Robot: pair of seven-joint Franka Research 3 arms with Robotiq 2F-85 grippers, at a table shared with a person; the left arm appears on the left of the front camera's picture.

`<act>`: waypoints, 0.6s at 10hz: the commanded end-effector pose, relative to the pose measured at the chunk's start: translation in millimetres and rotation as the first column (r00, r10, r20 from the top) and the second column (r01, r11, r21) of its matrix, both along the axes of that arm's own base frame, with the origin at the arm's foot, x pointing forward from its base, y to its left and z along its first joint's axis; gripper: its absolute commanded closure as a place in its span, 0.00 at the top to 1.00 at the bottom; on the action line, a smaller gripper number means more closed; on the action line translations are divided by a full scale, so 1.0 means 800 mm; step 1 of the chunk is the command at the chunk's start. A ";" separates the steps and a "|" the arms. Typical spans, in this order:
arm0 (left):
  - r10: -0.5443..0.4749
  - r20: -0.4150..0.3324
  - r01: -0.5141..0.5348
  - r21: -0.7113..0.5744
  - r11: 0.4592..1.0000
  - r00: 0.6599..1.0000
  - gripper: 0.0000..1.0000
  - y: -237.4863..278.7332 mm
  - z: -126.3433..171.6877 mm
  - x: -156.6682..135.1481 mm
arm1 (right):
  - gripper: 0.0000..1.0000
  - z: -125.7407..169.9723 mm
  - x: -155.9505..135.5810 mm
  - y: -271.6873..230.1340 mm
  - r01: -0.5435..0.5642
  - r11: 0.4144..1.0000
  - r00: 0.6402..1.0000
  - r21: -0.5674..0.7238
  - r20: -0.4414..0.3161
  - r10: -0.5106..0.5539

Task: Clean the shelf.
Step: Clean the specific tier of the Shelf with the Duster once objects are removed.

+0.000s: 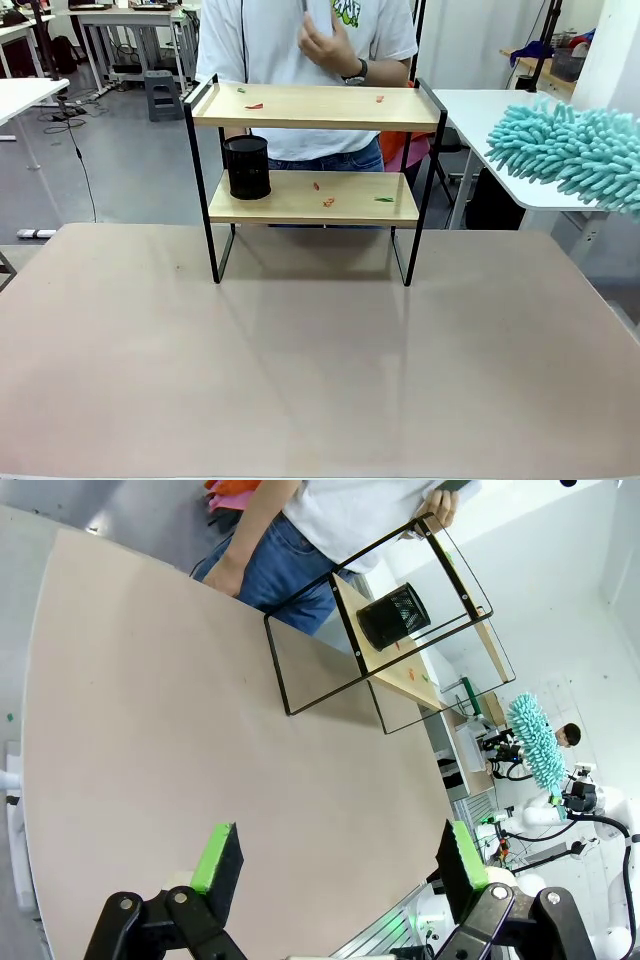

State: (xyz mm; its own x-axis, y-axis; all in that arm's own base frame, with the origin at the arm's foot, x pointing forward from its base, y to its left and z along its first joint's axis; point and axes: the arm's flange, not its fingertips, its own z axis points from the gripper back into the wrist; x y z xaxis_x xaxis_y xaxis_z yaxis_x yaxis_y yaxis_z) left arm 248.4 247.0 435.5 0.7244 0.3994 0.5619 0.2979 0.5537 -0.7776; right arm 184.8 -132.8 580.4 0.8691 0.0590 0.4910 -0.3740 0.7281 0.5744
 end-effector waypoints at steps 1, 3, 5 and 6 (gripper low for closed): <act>-0.001 0.029 0.001 -0.001 1.000 1.000 1.00 0.000 0.002 0.003 | 0.12 0.000 0.000 0.000 0.000 1.000 1.000 0.000 0.000 0.000; -0.001 0.029 0.001 -0.001 1.000 1.000 1.00 0.000 0.002 0.003 | 0.12 0.075 0.031 0.055 0.056 0.992 0.983 -0.114 0.183 -0.035; -0.001 0.029 0.001 -0.001 1.000 1.000 1.00 0.000 0.002 0.003 | 0.12 0.125 0.089 0.137 0.106 0.959 0.959 -0.264 0.283 -0.028; -0.001 0.029 0.001 -0.001 1.000 1.000 1.00 0.000 0.002 0.003 | 0.12 0.137 0.112 0.184 0.101 0.939 0.950 -0.330 0.314 0.008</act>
